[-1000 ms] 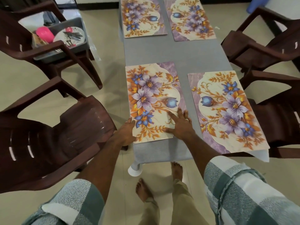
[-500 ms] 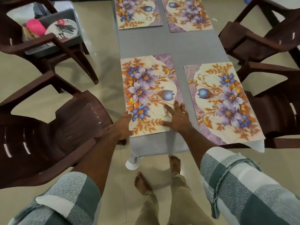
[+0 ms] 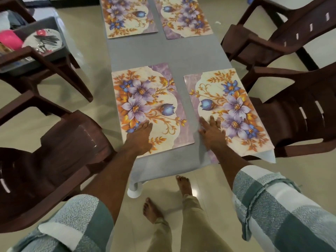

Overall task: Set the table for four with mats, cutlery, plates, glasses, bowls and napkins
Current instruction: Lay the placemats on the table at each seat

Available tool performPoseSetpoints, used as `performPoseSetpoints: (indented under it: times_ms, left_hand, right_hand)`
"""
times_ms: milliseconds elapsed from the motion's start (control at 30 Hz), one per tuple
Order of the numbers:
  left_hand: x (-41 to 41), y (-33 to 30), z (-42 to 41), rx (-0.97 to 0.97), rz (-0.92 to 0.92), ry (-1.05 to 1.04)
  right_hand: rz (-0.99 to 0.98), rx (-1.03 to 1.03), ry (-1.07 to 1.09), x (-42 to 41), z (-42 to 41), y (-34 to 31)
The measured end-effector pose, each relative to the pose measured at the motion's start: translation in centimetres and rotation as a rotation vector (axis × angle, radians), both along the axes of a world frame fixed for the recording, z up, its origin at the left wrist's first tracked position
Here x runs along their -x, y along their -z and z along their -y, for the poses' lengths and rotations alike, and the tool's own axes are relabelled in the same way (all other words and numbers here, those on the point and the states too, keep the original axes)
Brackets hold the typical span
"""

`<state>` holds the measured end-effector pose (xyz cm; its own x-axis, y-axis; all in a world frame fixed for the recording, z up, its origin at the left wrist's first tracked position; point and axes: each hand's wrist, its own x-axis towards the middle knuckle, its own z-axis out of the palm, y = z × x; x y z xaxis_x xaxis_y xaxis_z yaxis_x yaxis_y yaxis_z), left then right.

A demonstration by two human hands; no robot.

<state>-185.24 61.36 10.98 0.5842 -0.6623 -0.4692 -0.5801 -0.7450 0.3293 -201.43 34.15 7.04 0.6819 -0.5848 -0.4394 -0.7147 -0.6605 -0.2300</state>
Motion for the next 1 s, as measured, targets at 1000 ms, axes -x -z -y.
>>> performPoseSetpoints:
  times_ms: [1000]
  left_hand:
    - [1.3, -10.2, -9.2, 0.055, 0.171, -0.555]
  right_hand:
    - [0.295, 0.182, -0.76, -12.3, -11.4, -9.5]
